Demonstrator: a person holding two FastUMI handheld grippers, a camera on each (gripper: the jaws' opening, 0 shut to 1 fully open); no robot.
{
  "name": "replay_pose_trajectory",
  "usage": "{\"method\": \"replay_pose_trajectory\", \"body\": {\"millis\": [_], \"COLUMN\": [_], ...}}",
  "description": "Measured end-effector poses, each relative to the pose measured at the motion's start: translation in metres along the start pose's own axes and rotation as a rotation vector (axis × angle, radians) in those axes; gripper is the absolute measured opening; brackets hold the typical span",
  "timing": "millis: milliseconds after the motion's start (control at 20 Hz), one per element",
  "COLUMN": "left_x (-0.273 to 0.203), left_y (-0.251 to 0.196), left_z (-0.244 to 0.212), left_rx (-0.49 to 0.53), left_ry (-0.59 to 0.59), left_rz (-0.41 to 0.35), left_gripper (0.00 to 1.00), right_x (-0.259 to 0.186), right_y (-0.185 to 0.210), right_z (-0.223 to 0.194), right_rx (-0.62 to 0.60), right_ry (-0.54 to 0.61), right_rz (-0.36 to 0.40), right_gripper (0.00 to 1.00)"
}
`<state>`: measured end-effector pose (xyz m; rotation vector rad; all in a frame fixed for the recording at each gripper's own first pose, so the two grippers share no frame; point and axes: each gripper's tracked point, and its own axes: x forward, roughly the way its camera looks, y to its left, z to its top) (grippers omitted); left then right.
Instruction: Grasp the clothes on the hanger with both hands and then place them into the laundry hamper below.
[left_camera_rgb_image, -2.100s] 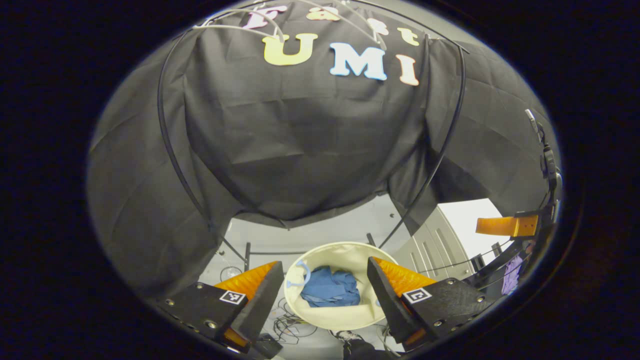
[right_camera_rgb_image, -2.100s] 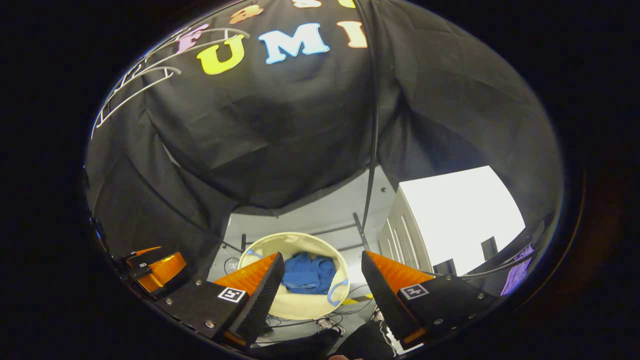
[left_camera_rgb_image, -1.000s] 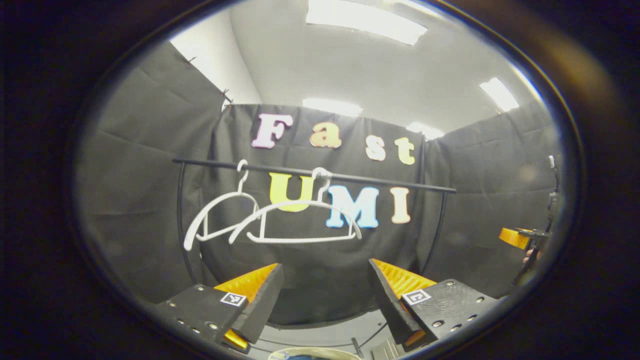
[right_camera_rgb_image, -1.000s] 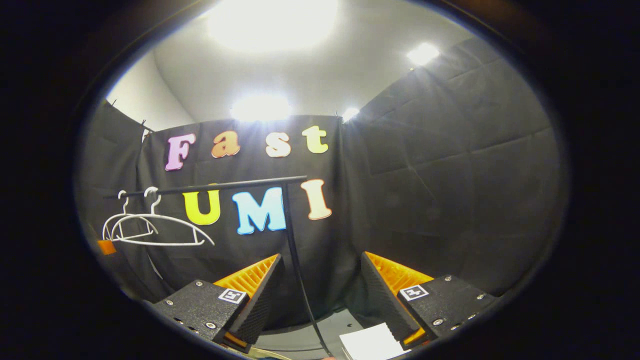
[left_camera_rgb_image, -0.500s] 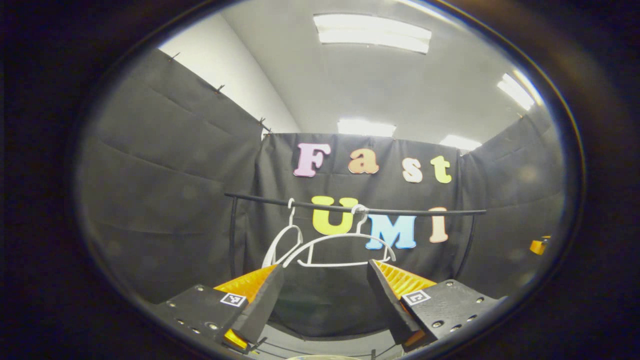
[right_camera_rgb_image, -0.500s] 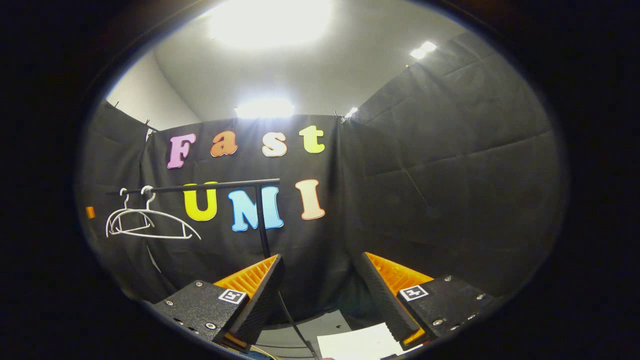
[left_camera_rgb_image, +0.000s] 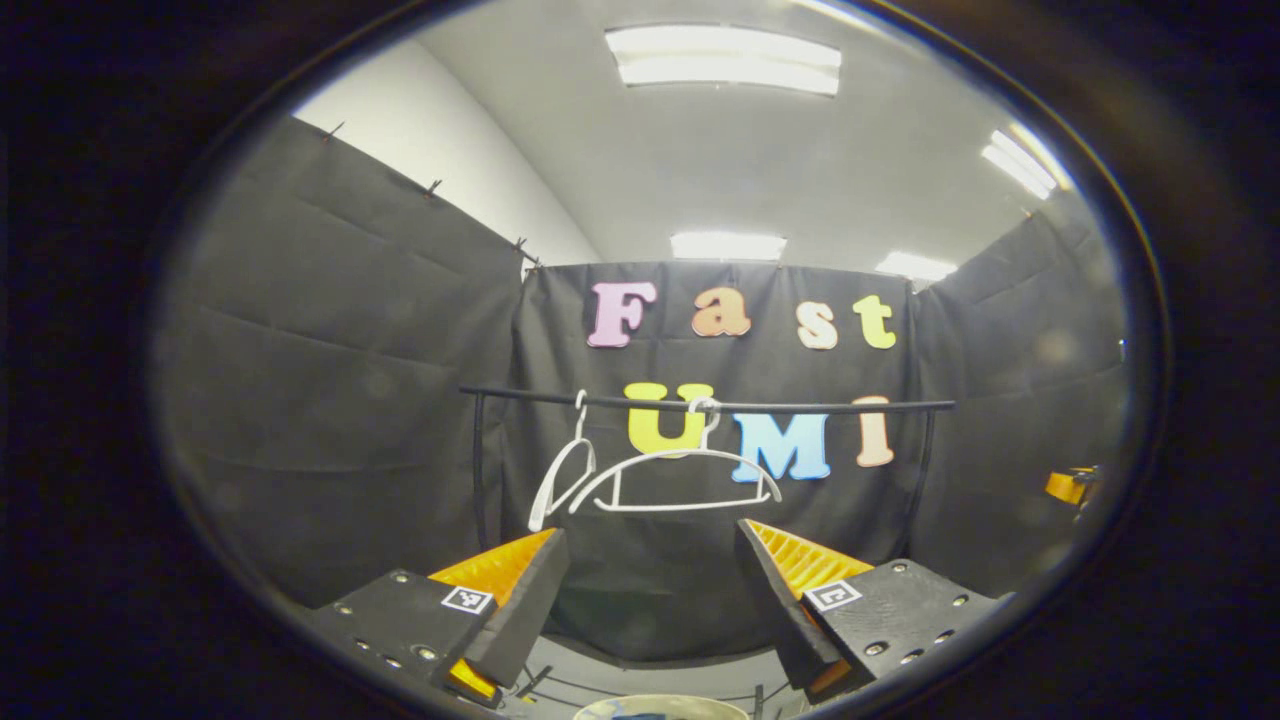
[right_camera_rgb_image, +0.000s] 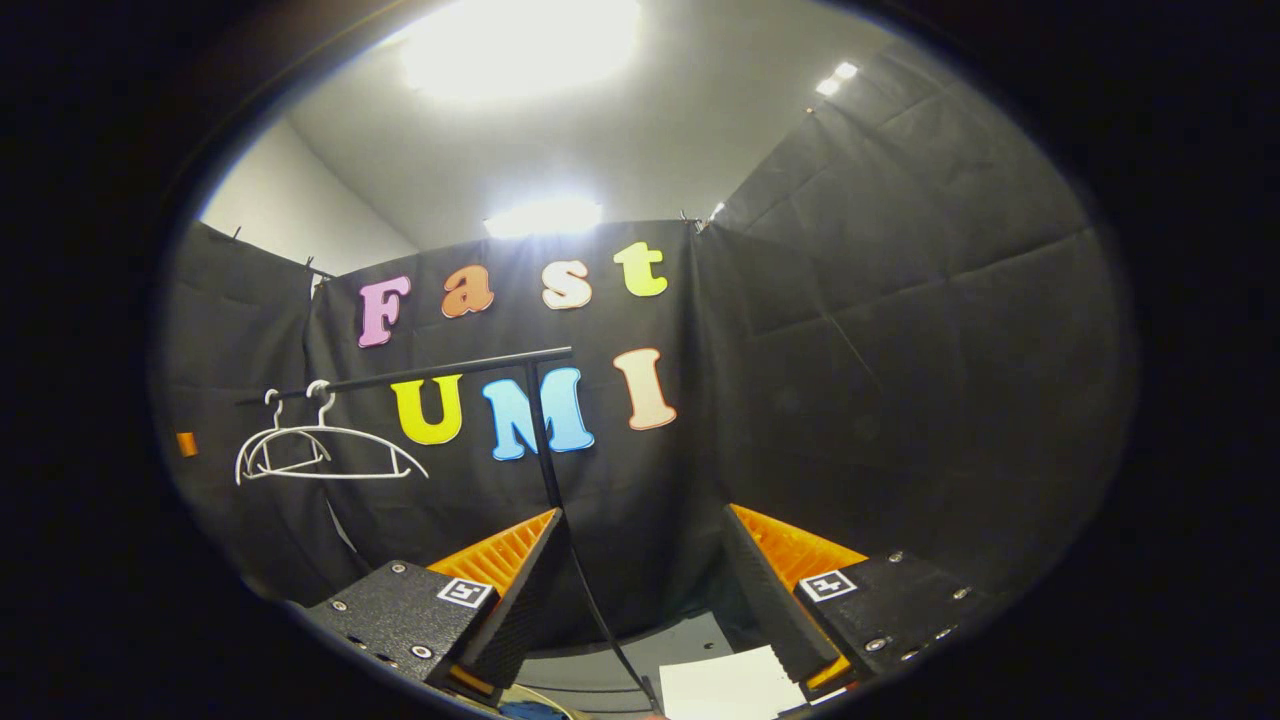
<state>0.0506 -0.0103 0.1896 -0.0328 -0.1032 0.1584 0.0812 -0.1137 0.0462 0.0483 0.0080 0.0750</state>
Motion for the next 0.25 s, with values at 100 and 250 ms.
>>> {"method": "replay_pose_trajectory", "body": {"millis": [100,250], "left_x": [-0.003,-0.012], "left_y": [0.001,0.014], "left_z": [-0.008,-0.025], "left_rx": [-0.063,-0.132], "left_ry": [0.007,0.029], "left_rz": [-0.015,-0.013], "left_gripper": [1.00,1.00], "right_x": [-0.004,-0.018], "right_y": [0.002,0.008], "right_z": [0.007,0.008], "right_rx": [-0.020,-0.050], "right_ry": [-0.021,-0.022], "right_rz": [0.001,-0.002], "right_gripper": [0.95,0.95]}}
